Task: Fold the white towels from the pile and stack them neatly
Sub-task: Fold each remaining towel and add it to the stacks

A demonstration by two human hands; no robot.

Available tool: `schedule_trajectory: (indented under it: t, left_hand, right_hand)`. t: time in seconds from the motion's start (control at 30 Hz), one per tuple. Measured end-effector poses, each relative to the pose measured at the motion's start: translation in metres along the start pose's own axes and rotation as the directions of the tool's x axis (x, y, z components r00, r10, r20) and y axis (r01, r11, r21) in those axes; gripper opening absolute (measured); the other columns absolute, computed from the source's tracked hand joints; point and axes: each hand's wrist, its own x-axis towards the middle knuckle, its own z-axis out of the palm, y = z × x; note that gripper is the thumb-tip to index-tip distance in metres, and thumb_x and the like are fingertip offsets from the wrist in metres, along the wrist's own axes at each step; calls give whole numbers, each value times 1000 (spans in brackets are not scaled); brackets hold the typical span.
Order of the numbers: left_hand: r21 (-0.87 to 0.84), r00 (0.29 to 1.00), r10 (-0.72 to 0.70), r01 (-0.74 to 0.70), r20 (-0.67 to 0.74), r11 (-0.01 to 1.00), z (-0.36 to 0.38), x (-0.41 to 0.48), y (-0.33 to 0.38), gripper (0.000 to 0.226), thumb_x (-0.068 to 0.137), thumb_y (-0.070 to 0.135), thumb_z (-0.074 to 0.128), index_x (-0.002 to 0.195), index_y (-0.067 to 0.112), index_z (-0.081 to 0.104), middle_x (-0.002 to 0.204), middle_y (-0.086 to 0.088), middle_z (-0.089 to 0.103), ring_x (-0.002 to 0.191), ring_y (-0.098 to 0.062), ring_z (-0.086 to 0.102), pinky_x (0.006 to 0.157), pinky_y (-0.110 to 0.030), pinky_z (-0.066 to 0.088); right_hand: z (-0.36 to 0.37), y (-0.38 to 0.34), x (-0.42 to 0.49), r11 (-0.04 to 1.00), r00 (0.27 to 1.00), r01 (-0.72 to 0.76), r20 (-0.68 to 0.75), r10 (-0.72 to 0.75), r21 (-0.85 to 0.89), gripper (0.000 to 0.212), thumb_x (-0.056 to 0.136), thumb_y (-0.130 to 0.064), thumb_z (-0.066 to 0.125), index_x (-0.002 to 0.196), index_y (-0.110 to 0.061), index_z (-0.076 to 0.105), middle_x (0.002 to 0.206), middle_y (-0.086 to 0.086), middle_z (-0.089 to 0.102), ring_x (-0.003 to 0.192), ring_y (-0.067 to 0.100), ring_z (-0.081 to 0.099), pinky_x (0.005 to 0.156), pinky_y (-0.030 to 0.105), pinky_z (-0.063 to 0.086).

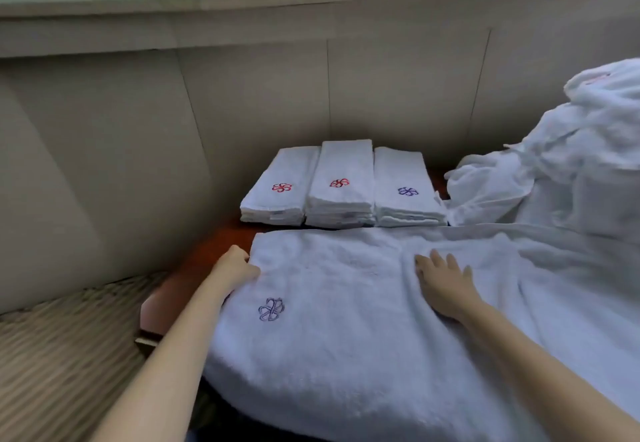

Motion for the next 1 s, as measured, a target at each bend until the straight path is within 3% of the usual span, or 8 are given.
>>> schedule_trajectory:
  t: [0.1, 0.2, 0.33, 0.43, 0.53, 0.63, 0.87, 1.0]
  left_hand:
    - [146, 961, 12, 29, -276, 989, 2, 4, -1, 23, 88, 2, 48, 110, 2, 45, 111, -19, 55, 103, -38, 55, 72, -37, 42]
    - [275, 866, 94, 52, -491, 960, 12, 10, -12, 23, 87, -7, 48, 109, -1, 46, 115, -25, 50, 107, -43, 47, 76, -47, 45]
    - [472, 893, 209, 4, -399, 882, 36, 9, 19, 27, 92, 7, 48, 119, 6, 52, 123, -18, 45, 111, -36, 44, 88, -43, 41]
    - [419, 974, 199, -138, -104, 898, 61, -8, 69, 42, 100, 41, 31, 128, 17, 51, 136, -11, 42, 124, -33, 39, 100, -44, 34]
    - [410, 978, 165, -203, 127, 889, 96, -22, 91, 63, 93, 66, 20, 145, 32, 28, 156, -3, 18, 141, -31, 18, 109, -53, 20]
    - [433, 977, 189, -212, 96, 876, 112, -24, 87, 67, 91, 70, 13, 150, 41, 6, 161, 3, -5, 147, -28, -3, 111, -62, 3]
    - [421, 977, 210, -209, 46, 883, 118, -12, 85, 66, 89, 72, 14, 149, 45, 8, 161, 4, -3, 147, -26, -1, 110, -63, 3]
    - [438, 977, 209, -202, 34, 876, 118, -11, 86, 66, 89, 72, 14, 149, 45, 8, 161, 3, -1, 147, -26, 0, 110, -64, 4]
  right_hand:
    - [-2, -20, 0, 993, 992, 120, 45, -120, 14, 47, 102, -41, 23, 147, -28, 24, 159, 1, 11, 145, 29, 8, 115, 49, 8]
    - [-15, -27, -6, 935, 957, 257, 72, -282, 245, 39, 100, -36, 38, 137, -25, 45, 147, 0, 40, 136, 21, 34, 107, 29, 24]
    - [-24, 0, -26, 955, 988, 119, -124, -88, 273, 33, 97, -21, 42, 125, -15, 57, 130, 6, 55, 120, 24, 50, 97, 28, 39]
    - [-21, 32, -47, 986, 951, -118, -272, 147, 121, 29, 96, -21, 39, 115, -9, 58, 118, 11, 54, 111, 32, 52, 87, 34, 41]
    - [-23, 58, -64, 937, 863, -325, -366, 348, 126, 34, 97, -34, 38, 115, -11, 56, 120, 13, 52, 112, 33, 47, 88, 37, 38]
    - [-33, 88, -80, 822, 767, -492, -304, 565, 288, 38, 97, -35, 38, 126, -12, 46, 131, 19, 43, 119, 37, 39, 97, 41, 35]
    - [-50, 146, -109, 612, 598, -699, -168, 784, 370, 54, 85, -18, 58, 131, -3, 32, 136, 29, 35, 126, 41, 33, 105, 42, 28]
    - [-54, 158, -111, 582, 606, -677, -107, 788, 450, 44, 87, -12, 58, 123, 0, 35, 125, 28, 47, 117, 42, 45, 91, 43, 42]
